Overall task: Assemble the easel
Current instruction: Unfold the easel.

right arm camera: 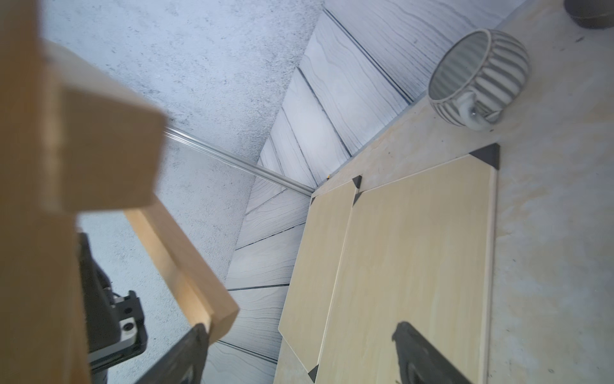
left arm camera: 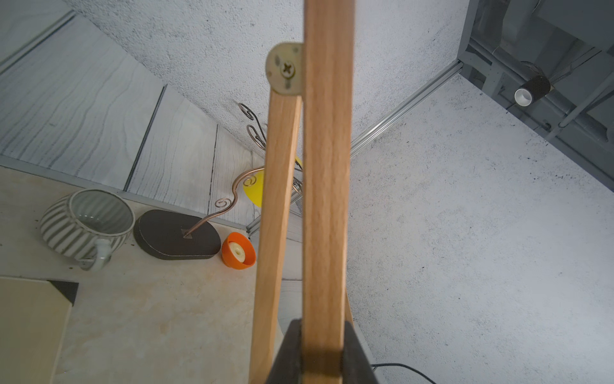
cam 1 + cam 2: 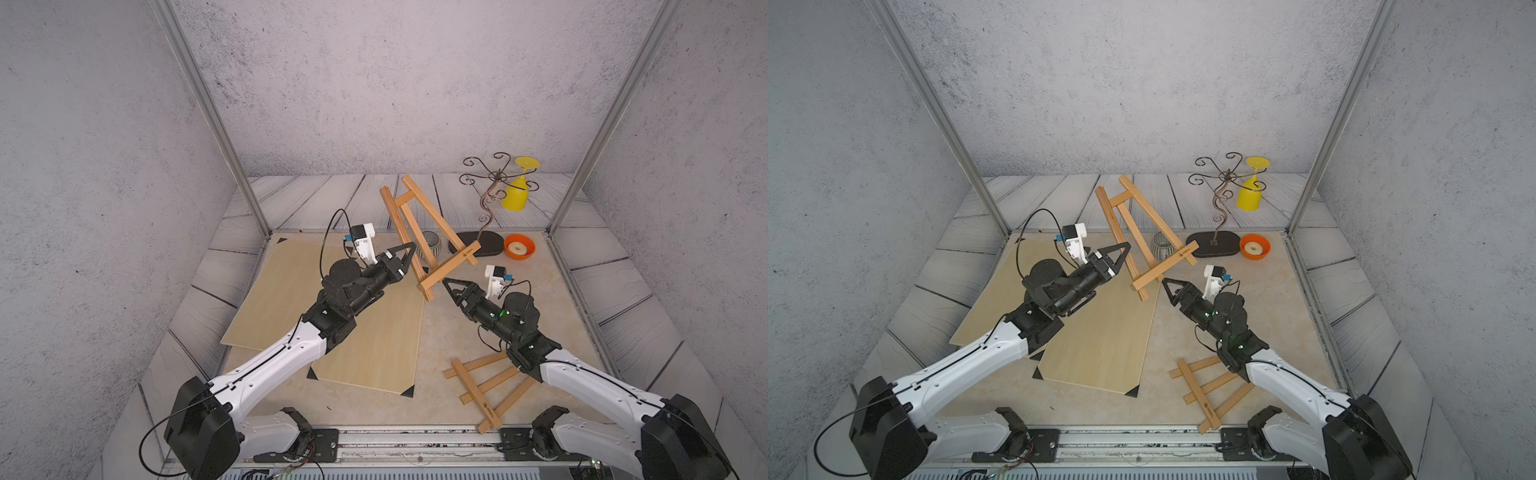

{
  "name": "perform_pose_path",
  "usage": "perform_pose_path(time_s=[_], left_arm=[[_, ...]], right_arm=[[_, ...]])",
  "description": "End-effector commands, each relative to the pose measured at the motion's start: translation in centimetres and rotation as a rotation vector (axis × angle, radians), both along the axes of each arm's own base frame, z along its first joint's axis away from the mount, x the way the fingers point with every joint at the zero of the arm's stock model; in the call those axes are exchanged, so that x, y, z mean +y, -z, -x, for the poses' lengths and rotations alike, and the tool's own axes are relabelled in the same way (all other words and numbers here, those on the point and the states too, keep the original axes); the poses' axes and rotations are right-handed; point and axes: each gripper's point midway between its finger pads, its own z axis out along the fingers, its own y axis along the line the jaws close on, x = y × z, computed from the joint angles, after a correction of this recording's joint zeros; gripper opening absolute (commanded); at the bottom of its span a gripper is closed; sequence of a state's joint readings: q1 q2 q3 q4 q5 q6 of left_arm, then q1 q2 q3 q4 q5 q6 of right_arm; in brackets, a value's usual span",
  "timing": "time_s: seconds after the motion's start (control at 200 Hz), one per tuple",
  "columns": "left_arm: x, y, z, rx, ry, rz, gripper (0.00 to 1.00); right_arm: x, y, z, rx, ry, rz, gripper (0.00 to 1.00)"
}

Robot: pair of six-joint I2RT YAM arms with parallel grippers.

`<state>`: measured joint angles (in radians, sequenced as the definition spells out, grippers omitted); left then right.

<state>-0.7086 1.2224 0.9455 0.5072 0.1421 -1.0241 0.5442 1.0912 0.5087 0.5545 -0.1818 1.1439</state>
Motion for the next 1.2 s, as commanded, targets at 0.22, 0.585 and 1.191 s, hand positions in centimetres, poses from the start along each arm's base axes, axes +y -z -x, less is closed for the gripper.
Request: perform_pose_path(time_s=[0.22,0.585,1.191], left_arm=[[-0.4,-6.2,3.1,-0.111,0.066,0.179,0.0],[1.4,-6.4,2.3,-0.089,-0.037,0.212,0.0],[0.5,-7.7,3.8,-0.074,0.065,0.277,0.0]], right_arm=[[0.2,-2.1,-0.5,-0.109,0.006,-0.079,0.88],[-1.1,-2.1,3.0,-0.17,-0.027,-0.007,0.95],[0.6,-4.3,-0.3,-0.166,-0.002,-0.095,0.98]])
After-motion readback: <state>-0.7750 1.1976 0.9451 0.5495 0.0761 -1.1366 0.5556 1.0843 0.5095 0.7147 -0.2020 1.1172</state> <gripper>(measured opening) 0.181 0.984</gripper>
